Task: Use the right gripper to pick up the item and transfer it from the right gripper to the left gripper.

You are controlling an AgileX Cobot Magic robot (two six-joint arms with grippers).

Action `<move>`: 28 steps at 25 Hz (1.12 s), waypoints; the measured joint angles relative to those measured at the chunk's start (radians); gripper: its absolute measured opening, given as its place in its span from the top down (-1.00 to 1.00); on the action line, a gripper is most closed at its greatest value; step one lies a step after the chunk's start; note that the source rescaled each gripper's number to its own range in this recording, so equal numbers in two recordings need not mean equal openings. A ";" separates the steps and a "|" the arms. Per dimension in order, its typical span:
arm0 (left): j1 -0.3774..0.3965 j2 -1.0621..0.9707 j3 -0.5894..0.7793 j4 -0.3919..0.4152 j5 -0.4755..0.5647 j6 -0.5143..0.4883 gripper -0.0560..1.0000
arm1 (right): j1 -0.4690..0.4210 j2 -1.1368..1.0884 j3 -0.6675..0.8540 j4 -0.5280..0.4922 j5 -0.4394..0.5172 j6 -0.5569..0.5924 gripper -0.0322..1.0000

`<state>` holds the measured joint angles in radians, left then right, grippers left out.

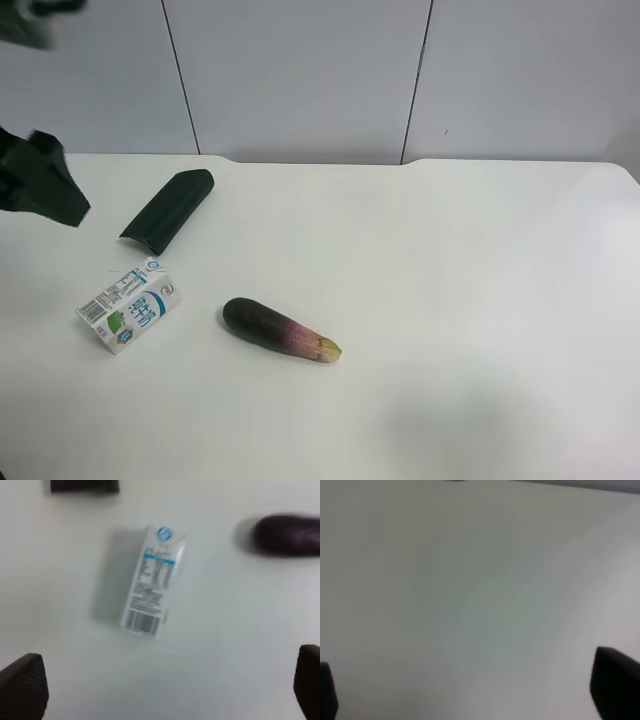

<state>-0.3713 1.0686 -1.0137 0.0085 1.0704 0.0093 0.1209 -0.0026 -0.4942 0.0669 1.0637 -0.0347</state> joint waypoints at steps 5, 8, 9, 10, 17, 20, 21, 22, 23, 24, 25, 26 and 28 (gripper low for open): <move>0.000 -0.350 0.167 -0.015 0.012 -0.039 -0.99 | 0.000 0.000 0.000 0.000 0.000 0.000 -1.00; 0.000 -0.572 0.282 -0.016 0.019 -0.056 -0.99 | 0.000 0.000 0.000 0.000 0.000 0.000 -1.00; 0.000 -0.648 0.319 -0.016 0.021 -0.059 -0.99 | 0.000 0.000 0.000 0.000 0.000 0.000 -1.00; 0.000 -0.709 0.346 -0.016 0.024 -0.066 -0.99 | 0.000 0.000 0.000 0.000 0.000 0.000 -1.00; 0.000 -1.064 0.471 -0.016 0.050 -0.080 -0.99 | 0.000 0.000 0.000 0.000 0.000 0.000 -1.00; 0.000 -1.064 0.477 -0.009 0.039 -0.075 -0.99 | 0.000 0.000 0.000 0.001 0.000 0.000 -1.00; 0.000 -1.064 0.482 -0.009 0.024 -0.070 -0.99 | 0.000 0.000 0.000 0.001 0.000 0.000 -1.00; 0.000 -1.063 0.492 -0.003 0.006 -0.065 -0.99 | 0.000 0.000 0.000 0.001 0.000 0.000 -1.00; 0.000 -1.063 0.501 0.002 -0.001 -0.063 -0.99 | 0.000 0.000 0.000 0.001 0.000 0.000 -1.00; 0.000 -1.062 0.506 0.006 -0.003 -0.061 -0.99 | 0.000 0.000 0.000 0.001 0.000 0.000 -1.00; 0.000 -1.062 0.507 0.009 -0.003 -0.061 -0.99 | 0.000 0.000 0.000 0.001 0.000 0.000 -1.00; 0.000 -1.062 0.507 0.010 -0.005 -0.061 -0.99 | 0.000 0.000 0.000 0.001 0.000 0.001 -1.00; 0.000 -1.062 0.507 0.013 -0.006 -0.060 -0.99 | 0.000 0.000 0.000 0.001 0.000 0.001 -1.00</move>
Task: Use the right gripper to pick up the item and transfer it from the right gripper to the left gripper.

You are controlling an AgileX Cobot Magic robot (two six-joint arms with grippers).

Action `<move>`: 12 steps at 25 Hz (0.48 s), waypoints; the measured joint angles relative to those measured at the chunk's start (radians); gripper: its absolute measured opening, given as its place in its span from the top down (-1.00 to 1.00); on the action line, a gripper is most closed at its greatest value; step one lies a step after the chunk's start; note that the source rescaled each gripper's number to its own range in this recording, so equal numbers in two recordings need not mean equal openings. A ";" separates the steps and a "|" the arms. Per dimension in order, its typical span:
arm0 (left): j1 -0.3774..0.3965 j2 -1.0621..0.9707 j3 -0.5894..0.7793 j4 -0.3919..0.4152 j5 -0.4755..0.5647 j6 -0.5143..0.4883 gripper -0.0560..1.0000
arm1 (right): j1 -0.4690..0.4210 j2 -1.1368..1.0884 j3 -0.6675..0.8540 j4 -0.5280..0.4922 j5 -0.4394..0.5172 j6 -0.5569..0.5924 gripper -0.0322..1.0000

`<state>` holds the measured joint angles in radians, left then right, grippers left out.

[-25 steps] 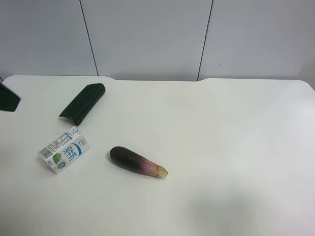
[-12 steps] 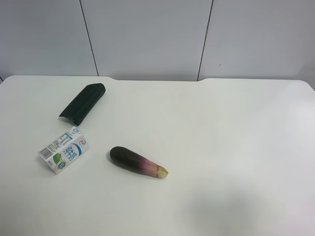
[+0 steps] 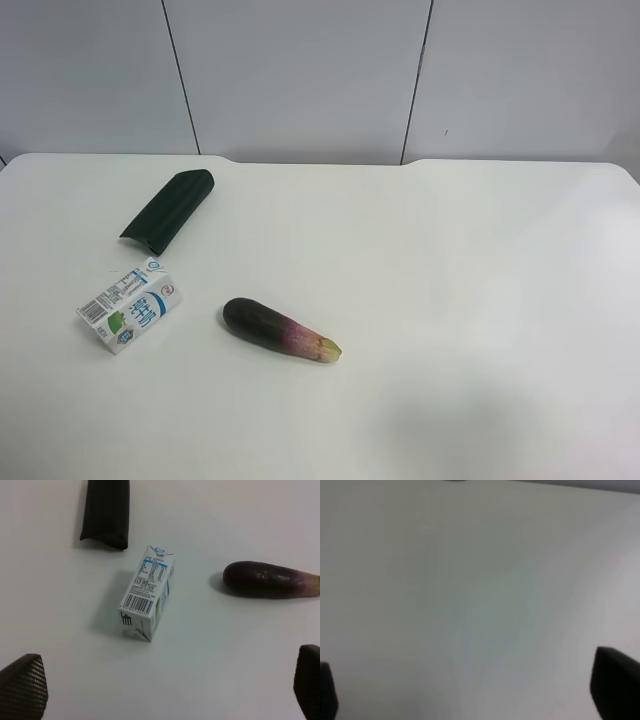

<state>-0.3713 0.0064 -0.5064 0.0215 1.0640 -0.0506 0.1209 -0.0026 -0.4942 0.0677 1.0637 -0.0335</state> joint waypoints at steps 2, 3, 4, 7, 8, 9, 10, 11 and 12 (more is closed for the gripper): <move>0.000 0.000 0.000 0.002 -0.001 0.000 -0.99 | 0.000 0.000 0.000 0.000 0.000 0.000 -1.00; 0.000 0.000 0.000 0.002 -0.001 0.000 -0.99 | 0.000 0.000 0.000 0.000 0.000 0.000 -1.00; 0.000 0.000 0.000 0.002 -0.001 0.000 -0.99 | 0.000 0.000 0.000 0.000 0.000 0.000 -1.00; 0.007 0.000 0.000 0.002 -0.001 0.002 -0.99 | 0.000 0.000 0.000 0.000 0.000 0.000 -1.00; 0.022 0.000 0.000 0.002 -0.001 0.002 -0.99 | 0.000 0.000 0.000 0.000 0.000 0.000 -1.00; 0.046 0.000 0.000 0.002 -0.002 0.002 -1.00 | 0.000 0.000 0.000 0.000 0.000 0.000 -1.00; 0.077 0.000 0.000 0.002 -0.002 0.002 -1.00 | 0.000 0.000 0.000 0.000 0.000 0.000 -1.00; 0.109 0.000 0.000 0.002 -0.002 0.002 -1.00 | 0.000 0.000 0.000 0.000 0.000 0.000 -1.00; 0.152 0.000 0.000 0.002 -0.002 0.002 -1.00 | 0.000 0.000 0.000 0.000 0.000 0.000 -1.00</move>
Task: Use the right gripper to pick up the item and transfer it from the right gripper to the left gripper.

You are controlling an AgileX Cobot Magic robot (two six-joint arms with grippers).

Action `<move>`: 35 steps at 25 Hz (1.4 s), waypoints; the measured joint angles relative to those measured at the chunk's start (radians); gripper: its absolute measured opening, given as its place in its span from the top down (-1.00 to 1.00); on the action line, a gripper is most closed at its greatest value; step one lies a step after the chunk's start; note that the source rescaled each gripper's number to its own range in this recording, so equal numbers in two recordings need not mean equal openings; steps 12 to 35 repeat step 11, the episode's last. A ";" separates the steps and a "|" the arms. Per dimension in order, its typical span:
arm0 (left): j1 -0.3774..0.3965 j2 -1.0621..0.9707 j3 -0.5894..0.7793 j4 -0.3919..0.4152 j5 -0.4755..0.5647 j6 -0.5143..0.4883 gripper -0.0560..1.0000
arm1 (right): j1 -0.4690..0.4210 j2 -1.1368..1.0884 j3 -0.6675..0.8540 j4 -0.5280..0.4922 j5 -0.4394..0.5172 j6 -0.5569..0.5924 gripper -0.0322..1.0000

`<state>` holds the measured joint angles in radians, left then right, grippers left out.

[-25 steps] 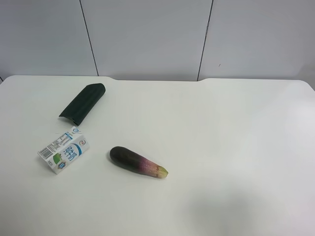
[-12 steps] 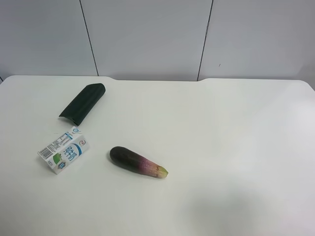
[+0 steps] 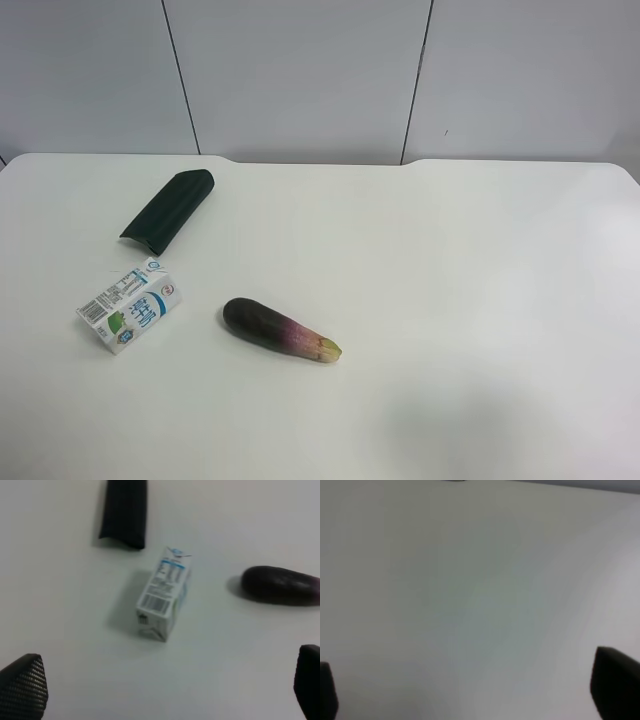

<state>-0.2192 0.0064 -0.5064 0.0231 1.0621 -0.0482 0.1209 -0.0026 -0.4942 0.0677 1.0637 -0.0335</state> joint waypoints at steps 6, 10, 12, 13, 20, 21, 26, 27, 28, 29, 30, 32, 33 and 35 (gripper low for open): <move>0.222 -0.008 0.001 0.000 0.000 0.001 -1.00 | 0.000 0.000 0.000 0.000 0.000 0.000 -1.00; 0.274 -0.009 0.001 0.000 0.000 0.001 -1.00 | 0.000 0.000 0.000 0.000 0.000 0.000 -1.00; 0.276 -0.009 0.001 0.000 0.000 0.001 -1.00 | 0.000 0.000 0.000 0.000 0.000 0.000 -1.00; 0.276 -0.009 0.001 0.000 0.000 0.001 -1.00 | 0.000 0.000 0.000 0.000 0.000 0.000 -1.00; 0.276 -0.009 0.001 0.000 0.000 0.001 -1.00 | 0.000 0.000 0.000 0.000 0.000 0.000 -1.00; 0.276 -0.009 0.001 0.000 0.000 0.001 -1.00 | 0.000 0.000 0.000 0.000 0.000 0.000 -1.00; 0.276 -0.009 0.001 0.000 0.000 0.001 -1.00 | 0.000 0.000 0.000 0.000 0.000 0.000 -1.00; 0.276 -0.009 0.001 0.000 0.000 0.001 -1.00 | 0.000 0.000 0.000 0.000 0.000 0.000 -1.00; 0.276 -0.009 0.001 0.000 0.000 0.001 -1.00 | 0.000 0.000 0.000 0.000 0.000 0.000 -1.00; 0.276 -0.009 0.001 0.000 0.000 0.001 -1.00 | 0.000 0.000 0.000 0.000 0.000 0.000 -1.00; 0.276 -0.009 0.001 0.000 0.000 0.001 -1.00 | 0.000 0.000 0.000 0.000 0.000 0.000 -1.00; 0.276 -0.009 0.001 0.000 0.000 0.001 -1.00 | 0.000 0.000 0.000 0.000 0.000 0.000 -1.00; 0.276 -0.009 0.001 0.000 0.000 0.001 -1.00 | 0.000 0.000 0.000 0.000 0.000 0.000 -1.00; 0.276 -0.009 0.001 0.000 0.000 0.001 -1.00 | 0.000 0.000 0.000 0.000 0.000 0.000 -1.00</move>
